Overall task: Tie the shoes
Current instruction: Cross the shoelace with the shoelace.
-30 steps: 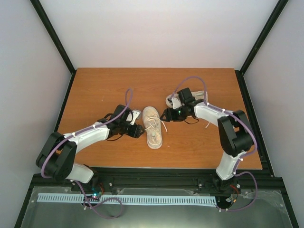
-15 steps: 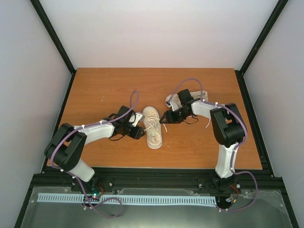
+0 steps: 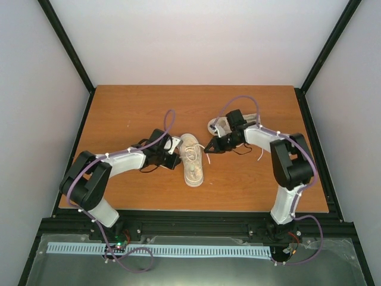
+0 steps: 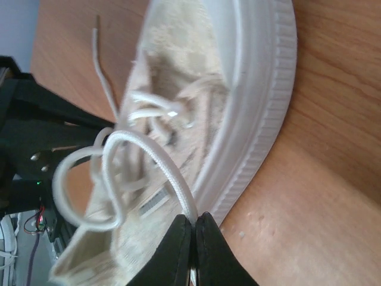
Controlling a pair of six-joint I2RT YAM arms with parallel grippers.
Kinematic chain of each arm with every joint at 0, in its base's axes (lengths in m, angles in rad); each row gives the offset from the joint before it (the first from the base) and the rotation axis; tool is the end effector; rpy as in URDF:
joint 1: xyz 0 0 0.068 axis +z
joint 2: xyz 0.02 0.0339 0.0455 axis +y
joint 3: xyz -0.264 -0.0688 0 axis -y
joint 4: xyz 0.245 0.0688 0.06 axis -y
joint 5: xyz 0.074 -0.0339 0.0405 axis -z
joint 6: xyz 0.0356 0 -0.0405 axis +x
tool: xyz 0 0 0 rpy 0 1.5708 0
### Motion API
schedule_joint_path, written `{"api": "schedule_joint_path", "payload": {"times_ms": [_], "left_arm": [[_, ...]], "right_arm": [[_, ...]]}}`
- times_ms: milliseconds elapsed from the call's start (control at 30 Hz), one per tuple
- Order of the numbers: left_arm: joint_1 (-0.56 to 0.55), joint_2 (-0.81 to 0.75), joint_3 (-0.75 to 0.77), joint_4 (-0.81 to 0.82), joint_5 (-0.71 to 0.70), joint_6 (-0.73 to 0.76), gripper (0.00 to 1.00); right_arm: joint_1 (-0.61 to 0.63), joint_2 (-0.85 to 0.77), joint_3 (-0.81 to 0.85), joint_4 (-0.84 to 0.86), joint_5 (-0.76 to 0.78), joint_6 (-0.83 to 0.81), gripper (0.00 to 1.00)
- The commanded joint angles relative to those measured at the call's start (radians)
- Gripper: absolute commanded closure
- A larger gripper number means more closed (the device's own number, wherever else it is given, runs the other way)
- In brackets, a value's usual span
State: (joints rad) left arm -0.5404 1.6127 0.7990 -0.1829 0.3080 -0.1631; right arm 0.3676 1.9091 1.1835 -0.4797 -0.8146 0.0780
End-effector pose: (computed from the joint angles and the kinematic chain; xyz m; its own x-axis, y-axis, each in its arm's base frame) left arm 0.2530 -0.1644 0.1498 -0.8130 0.3073 -0.4946 0.5062 0.7929 -0.3394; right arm 0.3321 0.1557 0.1529 -0.9070 -0.2920 -0.3034 -0.4198 0.5714 0.7052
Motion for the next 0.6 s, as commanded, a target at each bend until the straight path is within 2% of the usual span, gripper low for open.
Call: {"api": "schedule_joint_path", "payload": {"times_ms": [0,133,267,400,567], "left_arm": [[0.003,-0.092,0.018,-0.012,-0.008,-0.044,0.93],[0.004,-0.16,0.014,-0.053,0.031,-0.059,0.99],[0.003,-0.228,0.014,-0.11,0.059,-0.065,0.99],[0.003,-0.253,0.018,-0.164,0.097,-0.058,0.99],[0.002,-0.273,0.021,-0.198,0.162,-0.055,0.99]], "right_arm": [[-0.009,-0.192,-0.047,-0.012,0.035,0.056,0.97],[-0.009,-0.324,-0.047,-0.078,0.061,0.069,0.97],[-0.005,-0.405,-0.034,-0.143,0.065,0.071,0.97],[0.025,-0.43,0.027,-0.216,0.071,0.07,0.97],[0.088,-0.379,0.138,-0.179,0.138,0.151,0.97]]}}
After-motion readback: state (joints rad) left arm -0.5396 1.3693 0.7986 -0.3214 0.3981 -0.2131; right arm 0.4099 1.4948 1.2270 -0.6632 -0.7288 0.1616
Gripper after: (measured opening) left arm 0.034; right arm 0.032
